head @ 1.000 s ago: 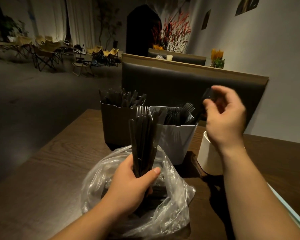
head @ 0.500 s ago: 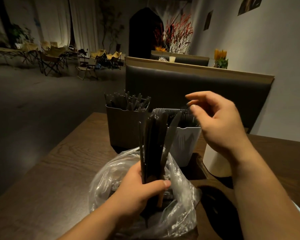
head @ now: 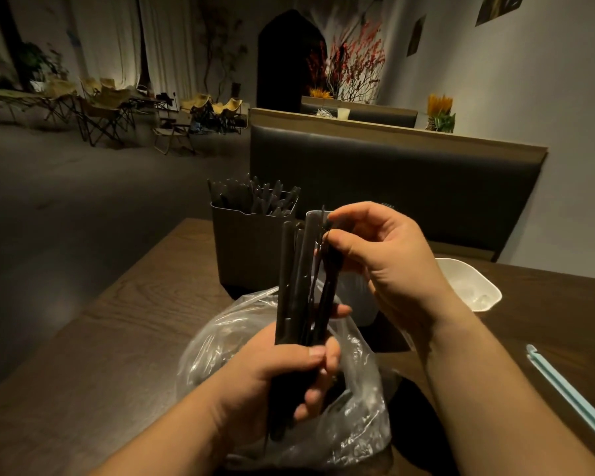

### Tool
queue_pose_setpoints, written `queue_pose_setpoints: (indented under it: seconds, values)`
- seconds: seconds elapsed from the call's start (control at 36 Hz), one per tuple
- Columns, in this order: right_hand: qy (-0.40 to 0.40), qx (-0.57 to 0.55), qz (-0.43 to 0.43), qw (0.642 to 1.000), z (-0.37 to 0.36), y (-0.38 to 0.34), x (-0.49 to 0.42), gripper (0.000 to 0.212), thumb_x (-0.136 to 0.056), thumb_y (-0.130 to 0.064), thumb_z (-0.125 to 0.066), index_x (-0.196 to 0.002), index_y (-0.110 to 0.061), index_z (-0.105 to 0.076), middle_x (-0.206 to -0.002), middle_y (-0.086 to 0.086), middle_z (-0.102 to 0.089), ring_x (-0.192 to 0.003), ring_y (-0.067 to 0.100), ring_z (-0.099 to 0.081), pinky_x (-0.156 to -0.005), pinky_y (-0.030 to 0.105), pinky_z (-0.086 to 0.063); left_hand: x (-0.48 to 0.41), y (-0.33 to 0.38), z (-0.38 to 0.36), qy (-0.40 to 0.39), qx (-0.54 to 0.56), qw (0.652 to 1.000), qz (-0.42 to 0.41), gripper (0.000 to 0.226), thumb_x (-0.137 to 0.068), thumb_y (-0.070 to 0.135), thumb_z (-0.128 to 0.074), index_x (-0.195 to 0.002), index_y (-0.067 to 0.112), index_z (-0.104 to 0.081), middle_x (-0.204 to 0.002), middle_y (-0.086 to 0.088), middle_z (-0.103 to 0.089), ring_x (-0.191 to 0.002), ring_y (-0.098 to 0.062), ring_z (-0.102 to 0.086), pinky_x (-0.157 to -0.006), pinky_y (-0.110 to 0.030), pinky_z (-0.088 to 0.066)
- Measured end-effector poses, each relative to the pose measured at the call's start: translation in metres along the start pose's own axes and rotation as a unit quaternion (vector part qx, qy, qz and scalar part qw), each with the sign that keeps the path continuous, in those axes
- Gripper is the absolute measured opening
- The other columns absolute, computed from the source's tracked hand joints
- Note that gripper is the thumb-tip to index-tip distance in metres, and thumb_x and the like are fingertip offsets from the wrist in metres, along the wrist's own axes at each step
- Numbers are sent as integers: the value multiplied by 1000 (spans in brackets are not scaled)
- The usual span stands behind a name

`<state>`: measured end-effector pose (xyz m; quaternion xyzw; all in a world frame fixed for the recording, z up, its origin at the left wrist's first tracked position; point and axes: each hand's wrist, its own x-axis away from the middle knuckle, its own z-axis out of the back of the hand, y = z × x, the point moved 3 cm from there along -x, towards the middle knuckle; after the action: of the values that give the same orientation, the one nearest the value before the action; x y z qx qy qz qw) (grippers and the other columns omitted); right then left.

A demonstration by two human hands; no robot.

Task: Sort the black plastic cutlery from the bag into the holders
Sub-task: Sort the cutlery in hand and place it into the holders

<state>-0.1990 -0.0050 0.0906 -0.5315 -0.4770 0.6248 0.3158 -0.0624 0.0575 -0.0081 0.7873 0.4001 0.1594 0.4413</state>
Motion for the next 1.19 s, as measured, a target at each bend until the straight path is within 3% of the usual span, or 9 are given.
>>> queue_pose_setpoints:
  seconds: [0.08, 0.25, 0.44, 0.53, 0.69, 0.81, 0.89, 1.08, 1.19]
  values:
    - [55, 21, 12, 998, 2, 1, -1, 17, -87, 2, -69, -101, -8, -70, -89, 12, -75, -83, 23, -75, -63, 26, -59, 0, 4, -4, -2, -24, 1000, -12, 10, -96, 13, -57, -102, 6, -54, -72, -1, -61, -53, -9, -56, -46, -18, -44]
    - [82, 8, -19, 996, 5, 4, -2, 17, -90, -2, -66, -104, -10, -71, -93, 10, -77, -85, 23, -76, -67, 27, -60, -1, 3, 0, 75, 7, 997, -25, 39, -88, 13, -61, -122, 2, -44, -73, -9, -63, -54, -15, -58, -43, -22, -46]
    - [29, 17, -58, 998, 11, 0, -1, 23, -93, 2, -60, -107, -13, -70, -98, 7, -77, -89, 21, -76, -64, 27, -60, -4, 4, 5, 118, 4, 992, -40, 41, -84, 12, -67, -119, 6, -49, -86, -12, -59, -69, -19, -60, -43, -24, -45]
    - [121, 31, -13, 992, 24, -11, -3, 23, -94, 1, -60, -108, -15, -68, -99, 6, -75, -86, 17, -76, -61, 26, -60, -6, 3, 9, 172, -14, 984, -45, 42, -80, 13, -71, -116, 7, -51, -84, -13, -60, -70, -20, -61, -42, -26, -44]
    - [414, 74, 164, 892, 73, -28, 2, 22, -95, -10, -65, -107, -28, -63, -113, -2, -67, -104, 11, -69, -78, 30, -62, -9, -2, 15, 268, -84, 959, -43, 49, -74, 19, -74, -117, 5, -52, -67, -9, -57, -55, -21, -56, -46, -30, -46]
    - [495, 173, 273, 806, 78, -36, 11, 25, -93, -18, -66, -117, -18, -60, -110, -13, -62, -108, -1, -62, -87, 24, -57, -10, -2, 14, 280, -108, 953, -50, 45, -78, 22, -73, -115, 5, -54, -68, -7, -60, -56, -22, -57, -48, -31, -48]
    - [485, 211, 318, 787, 75, -36, 10, 31, -94, -14, -64, -124, -11, -60, -116, -16, -57, -111, -1, -61, -87, 17, -54, -9, -3, 15, 296, -111, 947, -52, 32, -88, 20, -70, -114, 7, -55, -69, -7, -61, -57, -22, -57, -49, -31, -48]
    - [393, 331, 321, 796, 67, -5, 0, 30, -96, -9, -61, -126, -4, -63, -120, -4, -60, -115, 0, -54, -98, 12, -45, -7, 0, 19, 320, -115, 938, -63, 29, -89, 21, -71, -109, 6, -56, -75, -10, -63, -59, -25, -59, -50, -32, -48]
    - [327, 377, 297, 814, 69, 6, -8, 29, -95, -10, -63, -124, -9, -65, -117, -3, -61, -113, 10, -59, -94, 22, -52, -5, 4, 20, 339, -128, 929, -78, 24, -90, 18, -72, -108, 8, -60, -77, -8, -69, -61, -25, -63, -52, -33, -50]
